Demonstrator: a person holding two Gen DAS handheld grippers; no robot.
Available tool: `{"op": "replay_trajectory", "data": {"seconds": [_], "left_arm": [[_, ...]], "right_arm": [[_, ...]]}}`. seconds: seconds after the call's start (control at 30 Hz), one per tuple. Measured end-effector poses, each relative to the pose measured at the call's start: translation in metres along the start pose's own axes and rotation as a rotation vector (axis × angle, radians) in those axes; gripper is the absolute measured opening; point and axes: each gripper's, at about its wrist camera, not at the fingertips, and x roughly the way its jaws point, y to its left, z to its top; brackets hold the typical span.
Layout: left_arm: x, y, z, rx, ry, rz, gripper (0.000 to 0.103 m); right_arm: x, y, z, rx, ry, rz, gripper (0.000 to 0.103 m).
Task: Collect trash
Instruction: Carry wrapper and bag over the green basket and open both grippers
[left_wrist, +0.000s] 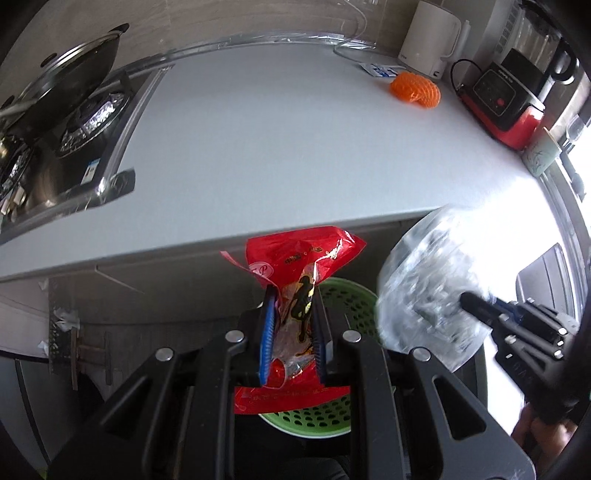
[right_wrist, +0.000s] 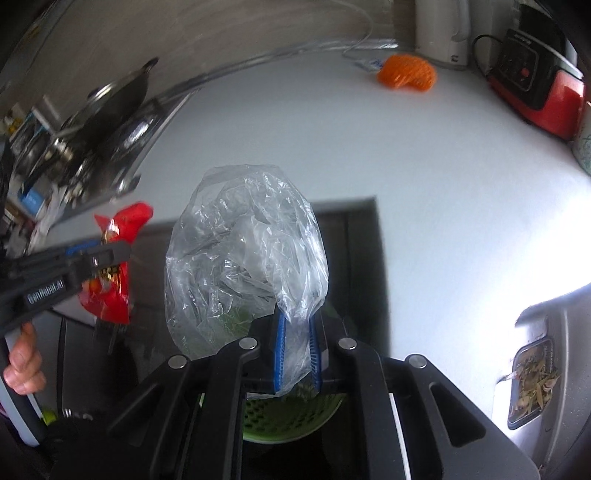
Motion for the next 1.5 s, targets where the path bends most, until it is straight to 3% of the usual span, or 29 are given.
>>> {"op": "replay_trajectory", "data": {"seconds": [0.3,0.37,0.47,0.67,0.9,0.97,1.33,1.5], "left_arm": [[-0.007,0.005,-0.015,-0.027,-0.011,0.013,0.019],[-0.006,0.008,-0.017,-0.038,-0.007,0.01,0.019],[-0.005,0.011,-0.02,-0.044,-0.002,0.009,0.019],[-0.005,0.014,-0.023,-0.046,0.001,0.007,0.019],[-0.003,0.014,-0.025,-0.038,0.015,0.001,0.019],[-0.002,0.014,-0.025,-0.037,0.018,0.0,0.019],[0.006,0.004,-0.028,-0.003,0.053,-0.015,0.02],[0.012,-0.01,-0.033,0.031,0.085,-0.038,0.03]], "right_arm": [[0.041,0.029,-0.033,-0.16,0.104,-0.021,0.02],[0.051,0.034,-0.036,-0.182,0.122,-0.023,0.026],[0.059,0.039,-0.039,-0.188,0.14,-0.009,0.047],[0.05,0.037,-0.035,-0.165,0.112,0.007,0.065],[0.034,0.029,-0.027,-0.141,0.087,0.049,0.065],[0.029,0.026,-0.027,-0.137,0.083,0.058,0.07],[0.017,0.014,-0.017,-0.102,0.048,0.019,0.073],[0.005,-0.004,-0.013,-0.071,0.016,-0.009,0.073]]}}
